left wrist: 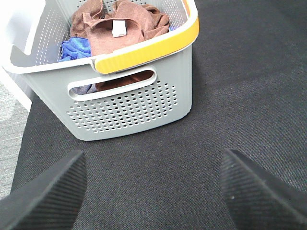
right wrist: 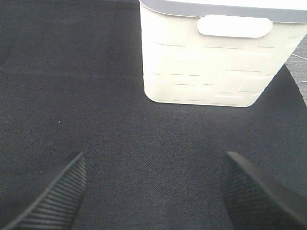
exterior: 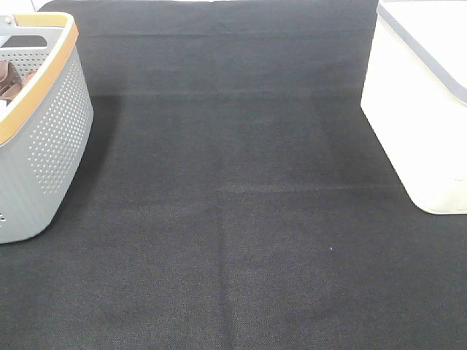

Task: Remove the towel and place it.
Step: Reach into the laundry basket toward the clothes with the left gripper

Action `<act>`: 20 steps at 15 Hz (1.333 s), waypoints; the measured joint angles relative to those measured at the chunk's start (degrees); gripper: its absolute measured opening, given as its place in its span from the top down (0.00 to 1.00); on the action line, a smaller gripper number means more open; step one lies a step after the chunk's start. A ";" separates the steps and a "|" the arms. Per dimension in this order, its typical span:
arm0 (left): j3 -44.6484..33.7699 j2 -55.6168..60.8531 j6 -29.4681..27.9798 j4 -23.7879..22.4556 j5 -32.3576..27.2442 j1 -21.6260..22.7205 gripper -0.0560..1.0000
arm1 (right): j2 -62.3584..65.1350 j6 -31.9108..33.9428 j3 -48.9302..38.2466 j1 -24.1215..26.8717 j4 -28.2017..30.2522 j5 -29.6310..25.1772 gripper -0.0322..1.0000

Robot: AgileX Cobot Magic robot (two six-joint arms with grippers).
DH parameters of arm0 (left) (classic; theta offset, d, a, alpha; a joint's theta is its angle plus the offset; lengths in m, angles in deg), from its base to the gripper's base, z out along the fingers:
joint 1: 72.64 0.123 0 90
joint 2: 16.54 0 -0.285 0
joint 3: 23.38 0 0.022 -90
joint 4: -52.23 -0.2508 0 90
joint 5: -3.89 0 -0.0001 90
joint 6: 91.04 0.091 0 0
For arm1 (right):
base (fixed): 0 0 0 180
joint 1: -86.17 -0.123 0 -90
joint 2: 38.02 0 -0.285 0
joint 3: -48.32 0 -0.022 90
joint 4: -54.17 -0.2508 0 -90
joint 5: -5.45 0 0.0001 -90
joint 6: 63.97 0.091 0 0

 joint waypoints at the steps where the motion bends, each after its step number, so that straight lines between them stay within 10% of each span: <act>1: 0.00 0.00 0.00 0.00 0.00 0.00 0.25 | 0.00 0.00 0.00 0.00 0.00 0.00 0.26; 20: 0.00 0.00 0.00 0.00 0.00 0.00 0.25 | 0.00 0.00 0.00 0.00 0.00 0.00 0.26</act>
